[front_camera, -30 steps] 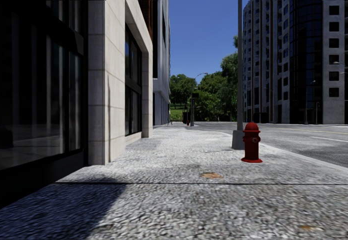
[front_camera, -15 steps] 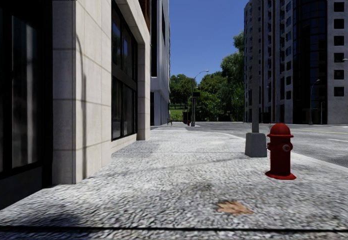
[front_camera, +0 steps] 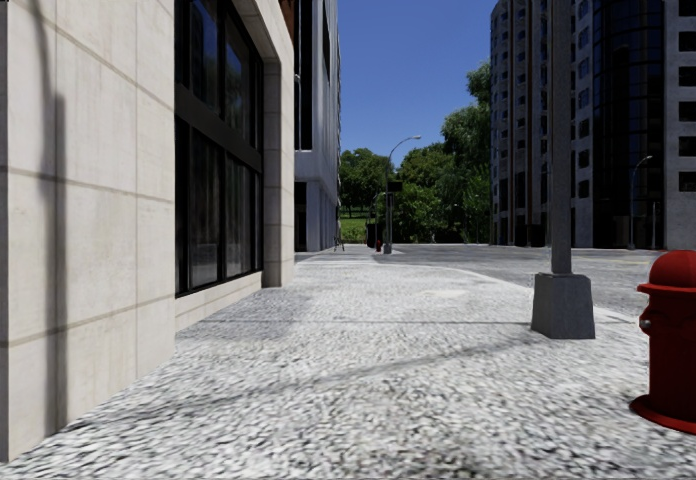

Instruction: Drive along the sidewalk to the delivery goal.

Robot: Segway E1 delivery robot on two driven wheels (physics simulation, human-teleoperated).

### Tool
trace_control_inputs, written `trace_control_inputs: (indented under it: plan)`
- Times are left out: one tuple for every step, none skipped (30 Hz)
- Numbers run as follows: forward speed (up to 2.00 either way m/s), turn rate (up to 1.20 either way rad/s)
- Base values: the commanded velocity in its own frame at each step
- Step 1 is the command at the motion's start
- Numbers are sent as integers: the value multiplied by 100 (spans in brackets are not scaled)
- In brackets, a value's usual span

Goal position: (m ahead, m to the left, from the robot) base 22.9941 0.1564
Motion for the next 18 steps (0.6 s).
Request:
trace_control_inputs:
  plan:
    - [200,0]
    - [200,0]
    - [200,0]
    - [200,0]
    - [200,0]
    - [200,0]
    - [200,0]
    - [200,0]
    - [200,0]
    - [200,0]
    - [200,0]
    - [200,0]
    - [200,0]
    - [200,0]
    - [200,0]
    - [200,0]
    - [200,0]
    - [200,0]
